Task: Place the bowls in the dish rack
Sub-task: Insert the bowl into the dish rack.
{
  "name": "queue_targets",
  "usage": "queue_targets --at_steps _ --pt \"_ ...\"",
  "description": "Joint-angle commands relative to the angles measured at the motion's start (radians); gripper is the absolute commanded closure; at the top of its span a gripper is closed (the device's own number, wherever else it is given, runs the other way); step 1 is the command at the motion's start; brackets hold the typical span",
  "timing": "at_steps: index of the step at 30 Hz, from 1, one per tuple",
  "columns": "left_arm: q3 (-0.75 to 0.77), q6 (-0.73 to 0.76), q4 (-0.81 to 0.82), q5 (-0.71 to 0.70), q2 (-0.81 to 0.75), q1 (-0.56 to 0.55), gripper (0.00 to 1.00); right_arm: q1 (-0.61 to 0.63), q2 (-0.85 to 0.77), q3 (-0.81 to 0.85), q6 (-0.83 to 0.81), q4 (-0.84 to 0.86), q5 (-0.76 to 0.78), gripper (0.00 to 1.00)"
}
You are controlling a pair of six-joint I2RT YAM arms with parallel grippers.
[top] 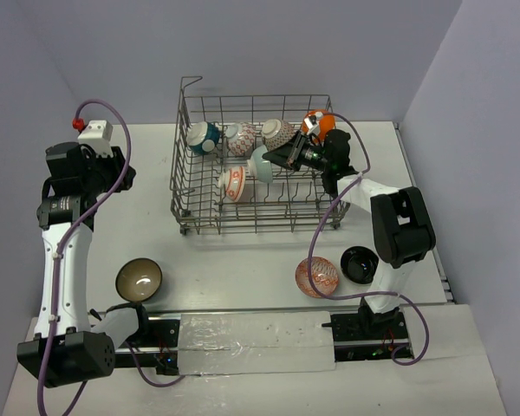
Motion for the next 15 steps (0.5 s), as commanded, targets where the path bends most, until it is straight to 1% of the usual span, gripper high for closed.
queue_targets --at_steps 1,8,15 --pt "-0.001 -0.010 0.034 0.019 -0.011 0.004 0.61 0.003 -0.052 0.012 -0.002 0.053 0.004 1.00" --pt "0.001 -0.011 0.034 0.018 -0.009 0.006 0.60 0.003 -0.069 0.027 0.034 0.078 0.001 1.00" --pt "-0.005 -0.013 0.040 0.010 -0.009 0.004 0.61 0.003 -0.131 0.006 0.055 0.075 0.022 1.00"
